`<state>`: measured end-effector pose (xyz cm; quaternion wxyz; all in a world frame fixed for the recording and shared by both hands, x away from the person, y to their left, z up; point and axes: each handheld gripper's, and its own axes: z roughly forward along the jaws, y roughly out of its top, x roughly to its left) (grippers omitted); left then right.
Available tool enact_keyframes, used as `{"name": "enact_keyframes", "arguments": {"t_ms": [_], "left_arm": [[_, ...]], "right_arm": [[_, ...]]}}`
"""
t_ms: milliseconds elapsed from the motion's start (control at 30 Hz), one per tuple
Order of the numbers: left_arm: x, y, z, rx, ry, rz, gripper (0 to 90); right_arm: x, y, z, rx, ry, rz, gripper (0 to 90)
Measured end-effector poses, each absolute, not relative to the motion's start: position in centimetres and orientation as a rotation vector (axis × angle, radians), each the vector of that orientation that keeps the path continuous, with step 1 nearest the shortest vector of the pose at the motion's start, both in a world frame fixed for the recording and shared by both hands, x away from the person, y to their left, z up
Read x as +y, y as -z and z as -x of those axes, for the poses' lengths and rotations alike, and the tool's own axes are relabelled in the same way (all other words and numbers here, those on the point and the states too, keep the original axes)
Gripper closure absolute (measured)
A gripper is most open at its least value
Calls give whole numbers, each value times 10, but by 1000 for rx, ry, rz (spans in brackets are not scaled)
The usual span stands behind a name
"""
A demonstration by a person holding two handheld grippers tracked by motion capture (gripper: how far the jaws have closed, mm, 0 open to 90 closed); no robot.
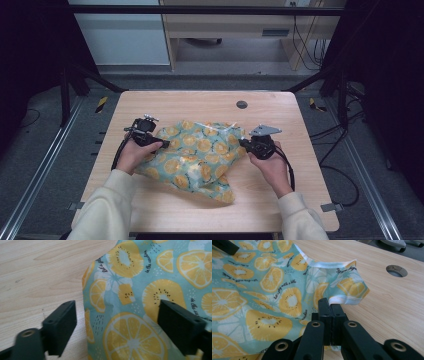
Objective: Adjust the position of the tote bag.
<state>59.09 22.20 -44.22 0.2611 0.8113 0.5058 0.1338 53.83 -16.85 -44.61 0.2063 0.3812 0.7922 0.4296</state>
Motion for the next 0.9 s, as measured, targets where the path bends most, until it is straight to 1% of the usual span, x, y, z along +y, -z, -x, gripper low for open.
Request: {"name": "enact_keyframes", "arguments": {"t_ms": [100,133,167,200,233,267,300,333,400,433,733,900], "left_arm": [[221,445,-592,1368,-332,-2219,285],[221,445,-592,1368,-332,-2219,374],[220,448,-593,1355,-314,-2232,435],[220,449,-593,1352,-310,-2235,476],[220,449,-593,1352,-310,-2235,562],[220,449,-593,1337,-324,-2232,562],[221,448,-592,1312,-320,-2233,720],[221,448,-592,1298,-314,-2231,788],[224,446,-591,1270,-313,-2226,875],[225,445,-590,1252,-307,-2225,900],[234,434,-581,1221,-367,-2173,900],[241,422,-572,1193,-411,-2138,900]], "right_arm": [[-168,446,-538,2210,-1198,-1061,899],[-168,446,-538,2211,-1198,-1056,900],[-169,446,-538,2212,-1199,-1057,899],[-169,446,-538,2213,-1200,-1057,899],[-169,446,-538,2213,-1200,-1057,899],[-169,446,-538,2213,-1200,-1057,899],[-169,446,-537,2209,-1205,-1061,900],[-169,446,-538,2206,-1206,-1056,900],[-169,445,-537,2202,-1211,-1059,900],[-169,444,-537,2202,-1213,-1060,900],[-171,440,-534,2179,-1238,-1057,900],[-176,429,-530,2136,-1270,-1054,900]]}}
